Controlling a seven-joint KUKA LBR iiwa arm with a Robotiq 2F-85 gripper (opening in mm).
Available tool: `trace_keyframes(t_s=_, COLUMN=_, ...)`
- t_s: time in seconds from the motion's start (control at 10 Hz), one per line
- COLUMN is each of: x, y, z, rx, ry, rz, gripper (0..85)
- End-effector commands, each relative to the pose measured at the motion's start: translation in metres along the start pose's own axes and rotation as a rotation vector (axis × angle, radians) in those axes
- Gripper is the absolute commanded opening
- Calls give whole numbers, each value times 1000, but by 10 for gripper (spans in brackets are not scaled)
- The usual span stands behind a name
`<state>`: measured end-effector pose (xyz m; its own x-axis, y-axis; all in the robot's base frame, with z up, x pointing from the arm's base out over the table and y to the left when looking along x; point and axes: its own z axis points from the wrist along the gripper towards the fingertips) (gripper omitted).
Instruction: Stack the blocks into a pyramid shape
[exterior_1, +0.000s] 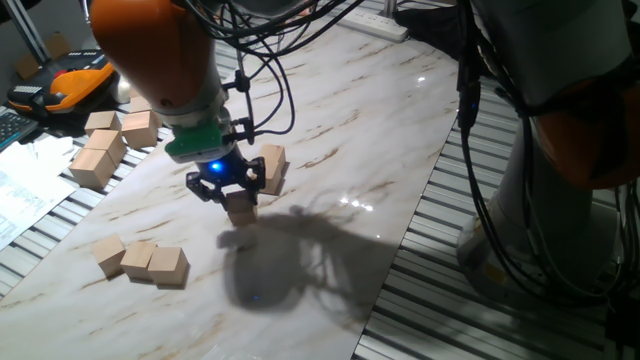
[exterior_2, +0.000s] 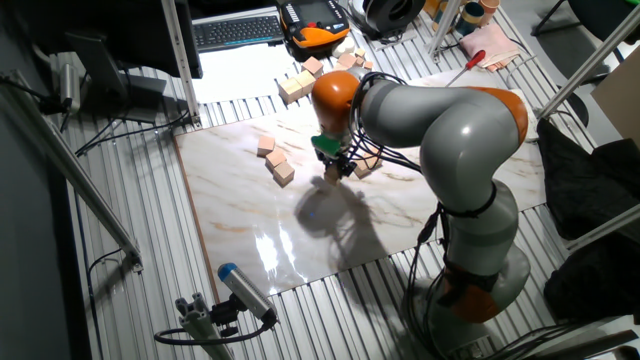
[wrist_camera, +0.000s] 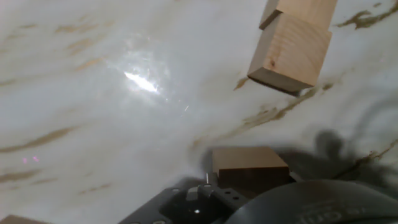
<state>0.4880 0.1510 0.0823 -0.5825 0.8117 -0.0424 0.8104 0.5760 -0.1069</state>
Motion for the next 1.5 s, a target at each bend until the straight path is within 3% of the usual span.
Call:
trace_keyframes(t_s=0.0, x=-3, y=-1, z=2, rx=-3, ry=0, rz=-1, gripper=0)
trace_keyframes(t_s=0.2, x=1, y=3, z=3, rx=-14, ry=10, rz=1, gripper=0)
trace_keyframes(t_s=0.4, x=1, y=3, z=3, rx=-55, ry=53, rz=9, gripper=0)
trace_keyframes(t_s=0.5, x=1, y=3, z=3, rx=-79, ry=79, rz=48, gripper=0)
trace_keyframes(t_s=0.7, x=1, y=3, z=3, rx=-94, ry=102, rz=114, gripper=0)
trace_keyframes(t_s=0.8, x=1, y=3, z=3, rx=-124, ry=130, rz=168, gripper=0)
trace_keyframes(t_s=1.1, x=1, y=3, z=3, rx=-107, ry=110, rz=253, gripper=0)
trace_keyframes(t_s=1.2, x=1, y=3, z=3, rx=-88, ry=94, rz=255, gripper=0)
trace_keyframes(t_s=1.4, x=-16, y=-6, z=11, rx=-94, ry=100, rz=213, gripper=0)
